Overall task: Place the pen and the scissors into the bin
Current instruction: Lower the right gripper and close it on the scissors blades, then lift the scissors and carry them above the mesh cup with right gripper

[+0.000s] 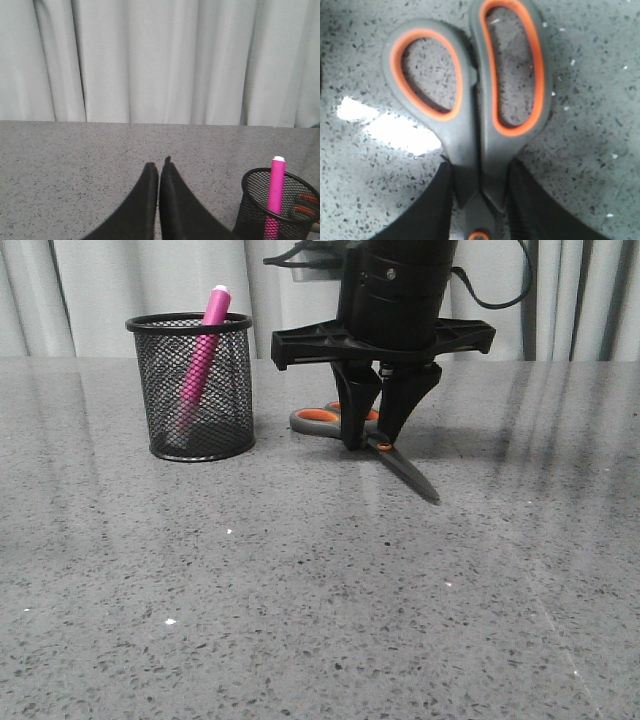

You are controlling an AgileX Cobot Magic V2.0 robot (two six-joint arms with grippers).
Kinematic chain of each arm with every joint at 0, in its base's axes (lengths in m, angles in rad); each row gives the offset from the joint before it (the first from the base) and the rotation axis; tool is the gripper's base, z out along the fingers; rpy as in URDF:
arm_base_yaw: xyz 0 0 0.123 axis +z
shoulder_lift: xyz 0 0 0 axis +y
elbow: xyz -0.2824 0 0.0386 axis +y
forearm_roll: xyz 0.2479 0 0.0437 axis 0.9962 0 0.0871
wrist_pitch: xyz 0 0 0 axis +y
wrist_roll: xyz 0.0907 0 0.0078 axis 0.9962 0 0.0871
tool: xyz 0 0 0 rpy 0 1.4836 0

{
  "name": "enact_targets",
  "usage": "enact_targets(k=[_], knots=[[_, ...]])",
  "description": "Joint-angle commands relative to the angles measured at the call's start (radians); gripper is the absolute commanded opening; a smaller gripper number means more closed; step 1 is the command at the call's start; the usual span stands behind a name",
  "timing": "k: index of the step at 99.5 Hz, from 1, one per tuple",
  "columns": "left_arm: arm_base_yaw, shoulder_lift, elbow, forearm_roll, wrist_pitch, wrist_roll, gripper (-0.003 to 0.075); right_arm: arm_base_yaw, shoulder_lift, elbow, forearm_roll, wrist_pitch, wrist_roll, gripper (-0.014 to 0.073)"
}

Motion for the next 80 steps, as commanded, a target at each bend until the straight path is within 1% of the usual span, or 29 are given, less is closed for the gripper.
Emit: enact_targets(k=[1, 14, 21, 28, 42, 49, 62, 71, 80], knots=[[0.003, -0.004, -0.027, -0.006, -0.069, -0.004, -0.0022, 0.001, -0.037, -0.024, -0.005, -0.014, -0.006, -0.0075], [0.003, -0.004, -0.027, -0.006, -0.069, -0.004, -0.0022, 0.001, -0.068, -0.022, -0.009, -0.017, -0.006, -0.0075], [0.003, -0.004, -0.027, -0.006, -0.069, -0.004, -0.0022, 0.001, -0.108, -0.003, -0.009, -0.051, -0.006, -0.0075], [0.003, -0.004, -0.027, -0.006, -0.069, -0.004, -0.0022, 0.001, -0.165, 0.033, -0.011, -0.117, -0.006, -0.0075], [0.003, -0.004, -0.027, -0.006, -0.069, -0.004, -0.0022, -0.006, -0.302, 0.157, -0.014, -0.307, 0.009, -0.0075], [0.003, -0.004, -0.027, -0.006, -0.069, -0.004, -0.0022, -0.008, -0.37, 0.234, -0.014, -0.434, 0.009, -0.0075], [0.003, -0.004, -0.027, -0.006, -0.069, -0.004, -0.0022, 0.0, -0.477, 0.361, -0.006, -0.712, 0.009, -0.0076], [0.003, -0.004, -0.027, -0.006, -0.069, -0.004, -0.0022, 0.009, -0.518, 0.405, 0.001, -0.874, 0.009, -0.0076], [0.003, -0.004, -0.027, -0.006, -0.069, -0.004, -0.0022, 0.027, -0.523, 0.406, 0.001, -0.992, 0.009, -0.0076]])
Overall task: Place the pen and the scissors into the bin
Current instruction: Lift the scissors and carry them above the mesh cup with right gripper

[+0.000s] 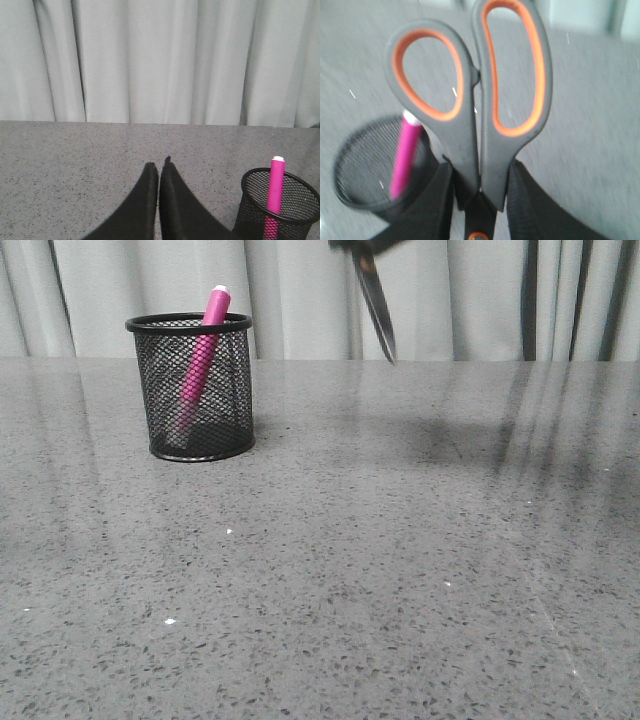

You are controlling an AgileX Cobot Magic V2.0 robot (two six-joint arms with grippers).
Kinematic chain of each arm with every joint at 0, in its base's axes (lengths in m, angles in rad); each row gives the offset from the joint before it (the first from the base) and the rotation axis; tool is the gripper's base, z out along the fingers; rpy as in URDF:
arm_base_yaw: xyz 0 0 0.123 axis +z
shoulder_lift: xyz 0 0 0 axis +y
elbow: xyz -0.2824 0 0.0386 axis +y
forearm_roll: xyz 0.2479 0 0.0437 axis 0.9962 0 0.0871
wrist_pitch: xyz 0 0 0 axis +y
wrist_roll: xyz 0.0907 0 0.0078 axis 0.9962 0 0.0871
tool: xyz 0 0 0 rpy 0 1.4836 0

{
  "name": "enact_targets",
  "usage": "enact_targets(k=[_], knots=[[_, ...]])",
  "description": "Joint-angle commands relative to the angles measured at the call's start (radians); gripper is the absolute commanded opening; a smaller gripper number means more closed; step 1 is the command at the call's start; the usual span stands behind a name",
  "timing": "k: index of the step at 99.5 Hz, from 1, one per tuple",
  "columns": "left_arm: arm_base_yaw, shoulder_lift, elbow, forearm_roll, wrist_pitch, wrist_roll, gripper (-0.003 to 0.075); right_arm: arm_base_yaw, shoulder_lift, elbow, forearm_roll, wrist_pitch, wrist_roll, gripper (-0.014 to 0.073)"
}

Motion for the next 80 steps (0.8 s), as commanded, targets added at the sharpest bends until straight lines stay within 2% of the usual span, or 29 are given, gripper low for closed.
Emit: enact_targets(k=[1, 13, 33, 42, 54, 80], knots=[[0.003, -0.004, -0.027, -0.006, -0.069, -0.004, -0.0022, 0.022, -0.051, -0.02, 0.001, -0.232, 0.003, -0.0076], [0.003, -0.004, -0.027, -0.006, -0.069, -0.004, -0.0022, 0.056, -0.022, -0.02, -0.031, -0.379, 0.003, -0.0076], [0.003, -0.004, -0.027, -0.006, -0.069, -0.004, -0.0022, 0.08, 0.08, -0.024, -0.204, -0.697, 0.003, -0.0076], [0.003, -0.004, -0.027, -0.006, -0.069, -0.004, -0.0022, 0.08, 0.124, -0.024, -0.224, -0.82, 0.003, -0.0076], [0.003, -0.004, -0.027, -0.006, -0.067, -0.004, -0.0022, 0.08, 0.168, -0.024, -0.224, -0.894, 0.003, -0.0076], [0.003, -0.004, -0.027, -0.006, -0.067, -0.004, -0.0022, 0.069, 0.25, -0.042, -0.224, -0.918, 0.003, -0.0076]])
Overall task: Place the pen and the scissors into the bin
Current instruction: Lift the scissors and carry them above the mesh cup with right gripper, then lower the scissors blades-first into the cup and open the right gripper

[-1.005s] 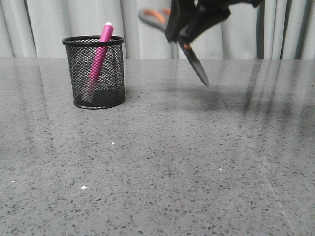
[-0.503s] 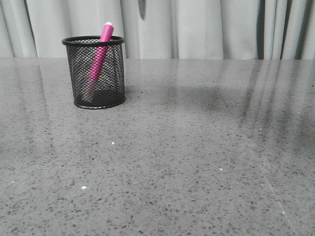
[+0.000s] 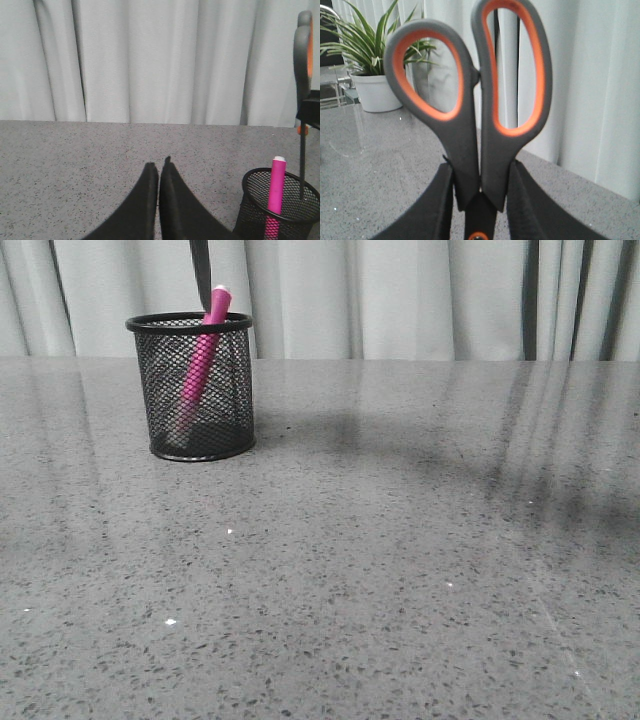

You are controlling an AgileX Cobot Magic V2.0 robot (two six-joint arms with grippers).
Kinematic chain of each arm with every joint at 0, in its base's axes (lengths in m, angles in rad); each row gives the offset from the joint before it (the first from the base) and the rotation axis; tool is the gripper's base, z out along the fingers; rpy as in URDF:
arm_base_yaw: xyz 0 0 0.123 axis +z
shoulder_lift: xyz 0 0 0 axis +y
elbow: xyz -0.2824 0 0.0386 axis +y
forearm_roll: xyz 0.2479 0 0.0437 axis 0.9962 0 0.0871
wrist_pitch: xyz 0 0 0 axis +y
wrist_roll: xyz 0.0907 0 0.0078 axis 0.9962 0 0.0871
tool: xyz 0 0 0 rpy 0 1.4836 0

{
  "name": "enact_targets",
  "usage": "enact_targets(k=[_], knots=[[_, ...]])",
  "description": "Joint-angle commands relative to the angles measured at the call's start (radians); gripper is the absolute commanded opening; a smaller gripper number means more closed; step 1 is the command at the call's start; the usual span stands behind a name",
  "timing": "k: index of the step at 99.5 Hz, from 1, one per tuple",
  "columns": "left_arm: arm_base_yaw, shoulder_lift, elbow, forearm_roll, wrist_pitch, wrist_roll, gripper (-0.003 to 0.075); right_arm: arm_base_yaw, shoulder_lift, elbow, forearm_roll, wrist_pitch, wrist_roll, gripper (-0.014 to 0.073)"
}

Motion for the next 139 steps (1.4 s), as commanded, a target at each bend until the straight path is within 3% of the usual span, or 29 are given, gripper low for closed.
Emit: enact_targets(k=[1, 125, 139], knots=[[0.003, -0.004, -0.027, -0.006, -0.067, -0.004, -0.0022, -0.011, -0.021, -0.036, 0.0, -0.111, 0.001, -0.0076], [0.003, -0.004, -0.027, -0.004, -0.067, -0.004, -0.0022, -0.009, 0.076, 0.052, 0.0, -0.149, 0.001, -0.0074], [0.003, -0.004, -0.027, -0.004, -0.067, -0.004, -0.0022, -0.009, 0.076, 0.052, -0.002, -0.156, 0.001, 0.0031]])
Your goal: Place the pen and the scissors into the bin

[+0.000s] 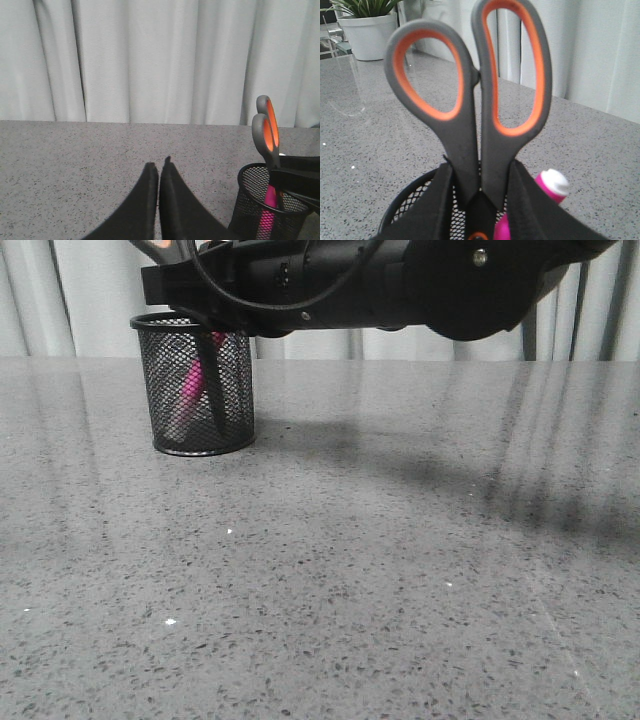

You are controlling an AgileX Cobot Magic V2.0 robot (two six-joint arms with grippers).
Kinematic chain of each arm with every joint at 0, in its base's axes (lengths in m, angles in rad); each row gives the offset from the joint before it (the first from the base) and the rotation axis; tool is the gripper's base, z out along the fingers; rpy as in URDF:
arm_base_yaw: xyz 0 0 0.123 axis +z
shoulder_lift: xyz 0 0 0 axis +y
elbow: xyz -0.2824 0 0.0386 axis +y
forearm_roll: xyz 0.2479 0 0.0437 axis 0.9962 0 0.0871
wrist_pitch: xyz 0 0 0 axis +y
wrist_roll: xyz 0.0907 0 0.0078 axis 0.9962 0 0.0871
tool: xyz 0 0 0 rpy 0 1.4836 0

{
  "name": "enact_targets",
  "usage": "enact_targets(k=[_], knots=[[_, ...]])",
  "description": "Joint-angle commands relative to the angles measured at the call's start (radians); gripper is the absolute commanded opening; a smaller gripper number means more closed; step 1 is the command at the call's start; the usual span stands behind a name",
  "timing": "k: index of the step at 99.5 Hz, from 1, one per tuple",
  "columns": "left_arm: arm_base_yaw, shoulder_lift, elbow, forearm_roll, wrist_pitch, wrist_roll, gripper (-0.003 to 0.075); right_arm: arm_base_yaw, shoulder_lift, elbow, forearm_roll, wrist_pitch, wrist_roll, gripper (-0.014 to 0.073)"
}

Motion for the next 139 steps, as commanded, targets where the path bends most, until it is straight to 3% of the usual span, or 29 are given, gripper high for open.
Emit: enact_targets(k=[1, 20, 40, 56, 68, 71, 72, 74, 109, 139], knots=[[0.003, -0.004, -0.027, -0.004, -0.067, -0.004, -0.0022, -0.001, -0.05, -0.023, -0.002, -0.087, 0.001, 0.0052], [0.003, -0.004, -0.027, -0.004, -0.067, -0.004, -0.0022, -0.001, -0.05, -0.023, -0.002, -0.099, 0.001, 0.0348], [0.003, -0.004, -0.027, -0.003, -0.067, -0.004, -0.0022, -0.005, -0.075, -0.021, -0.002, -0.126, 0.001, 0.0368], [0.003, -0.004, -0.027, -0.003, -0.067, -0.004, -0.0022, -0.037, -0.148, 0.012, -0.002, -0.142, 0.001, 0.0321], [0.003, -0.004, -0.027, 0.001, -0.067, -0.004, -0.0022, -0.087, -0.244, 0.061, -0.002, -0.137, 0.001, 0.0213], [0.003, -0.004, -0.027, 0.013, -0.067, -0.004, -0.0022, -0.104, -0.271, 0.081, -0.002, -0.134, 0.001, 0.0164], [0.003, -0.004, -0.027, 0.045, -0.067, -0.004, -0.0022, -0.17, -0.411, 0.16, -0.002, -0.097, 0.001, -0.0043], [0.003, -0.004, -0.027, 0.048, -0.067, -0.004, -0.0022, -0.183, -0.437, 0.175, -0.002, -0.087, 0.001, -0.0076], [0.003, -0.021, -0.01, 0.076, -0.072, -0.004, -0.0022, -0.436, -0.871, 0.481, 0.059, -0.009, -0.016, -0.0066], [0.003, -0.249, 0.16, 0.063, -0.103, -0.004, -0.0022, -0.611, -1.27, 0.904, 0.061, 0.003, -0.017, -0.0067]])
